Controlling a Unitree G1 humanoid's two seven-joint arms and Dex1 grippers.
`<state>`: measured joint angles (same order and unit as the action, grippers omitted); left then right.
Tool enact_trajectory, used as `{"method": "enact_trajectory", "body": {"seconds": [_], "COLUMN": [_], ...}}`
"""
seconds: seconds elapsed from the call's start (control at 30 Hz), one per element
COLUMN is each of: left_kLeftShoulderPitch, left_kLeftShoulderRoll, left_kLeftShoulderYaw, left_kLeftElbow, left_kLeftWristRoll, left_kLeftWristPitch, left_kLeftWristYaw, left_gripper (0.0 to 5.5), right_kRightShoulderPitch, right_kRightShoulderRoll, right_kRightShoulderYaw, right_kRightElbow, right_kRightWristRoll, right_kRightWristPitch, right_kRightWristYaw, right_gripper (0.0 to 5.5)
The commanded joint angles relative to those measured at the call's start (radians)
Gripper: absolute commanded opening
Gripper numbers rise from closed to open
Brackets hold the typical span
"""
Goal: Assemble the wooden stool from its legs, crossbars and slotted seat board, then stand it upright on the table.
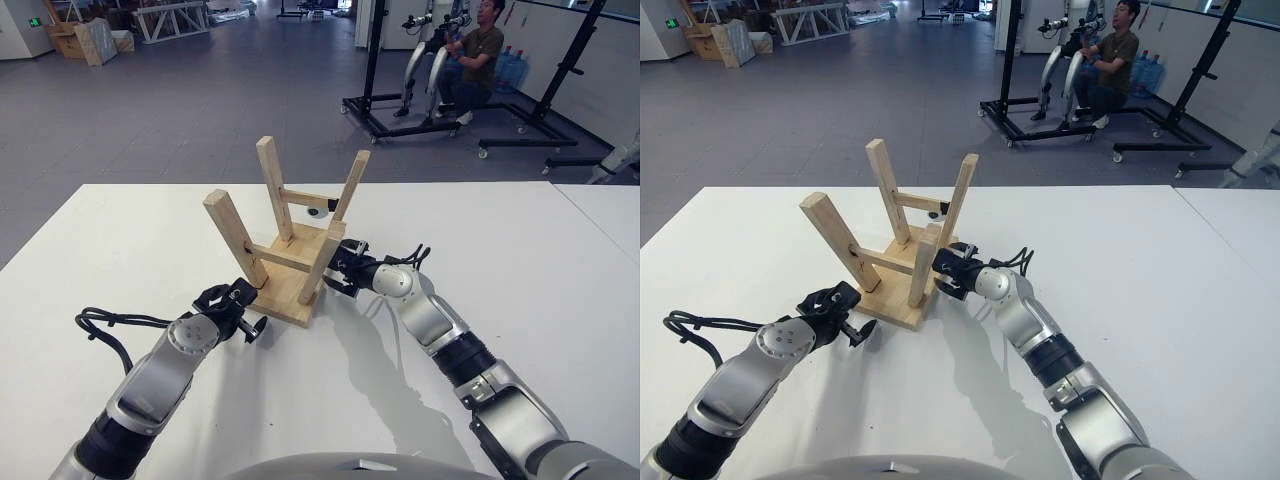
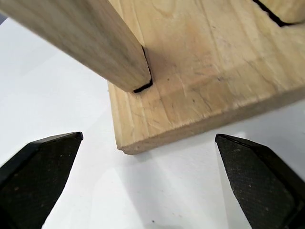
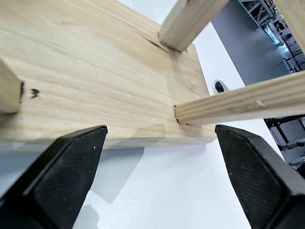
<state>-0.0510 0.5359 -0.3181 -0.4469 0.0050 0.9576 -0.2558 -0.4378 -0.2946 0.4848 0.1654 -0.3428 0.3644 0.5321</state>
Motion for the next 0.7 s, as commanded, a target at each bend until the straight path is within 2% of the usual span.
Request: {"method": "enact_trajectory", "body": {"seconds": [0.03, 0.2, 0.3, 0.47, 0.53, 0.6, 0.7], "left_kLeftShoulderPitch": [-0.012, 0.004, 0.027, 0.012, 0.0, -0.006, -0.005], "left_kLeftShoulderRoll": [-0.027, -0.013, 0.007, 0.061, 0.074, 0.081, 0.077], "left_kLeftShoulderYaw": [0.018, 0.061, 0.126, 0.213, 0.228, 0.253, 0.295], "left_kLeftElbow": [0.053, 0.093, 0.133, 0.242, 0.264, 0.261, 0.225], "left_kLeftWristRoll": [0.038, 0.07, 0.082, 0.099, 0.101, 0.076, 0.029], "left_kLeftWristPitch": [-0.03, -0.05, -0.064, -0.136, -0.158, -0.17, -0.162], "left_kLeftWristYaw": [0.036, 0.049, 0.057, 0.038, 0.023, -0.011, -0.065], "left_gripper": [5.11, 5.11, 5.11, 5.11, 5.11, 5.11, 5.11], "right_kRightShoulderPitch": [0.146, 0.194, 0.191, 0.116, 0.086, 0.066, 0.068], "right_kRightShoulderRoll": [0.003, -0.002, -0.009, 0.047, 0.041, 0.0, -0.146], "right_kRightShoulderYaw": [0.119, 0.191, 0.231, 0.212, 0.181, 0.096, -0.066], "right_kRightElbow": [-0.009, -0.16, -0.241, -0.254, -0.267, -0.336, -0.475], "right_kRightWristRoll": [-0.009, -0.005, -0.01, -0.015, -0.006, 0.065, 0.232], "right_kRightWristPitch": [0.103, 0.162, 0.19, 0.231, 0.247, 0.304, 0.412], "right_kRightWristYaw": [0.096, 0.135, 0.16, 0.154, 0.167, 0.239, 0.422], "right_gripper": [4.19, 4.19, 4.19, 4.19, 4.19, 4.19, 4.19]}}
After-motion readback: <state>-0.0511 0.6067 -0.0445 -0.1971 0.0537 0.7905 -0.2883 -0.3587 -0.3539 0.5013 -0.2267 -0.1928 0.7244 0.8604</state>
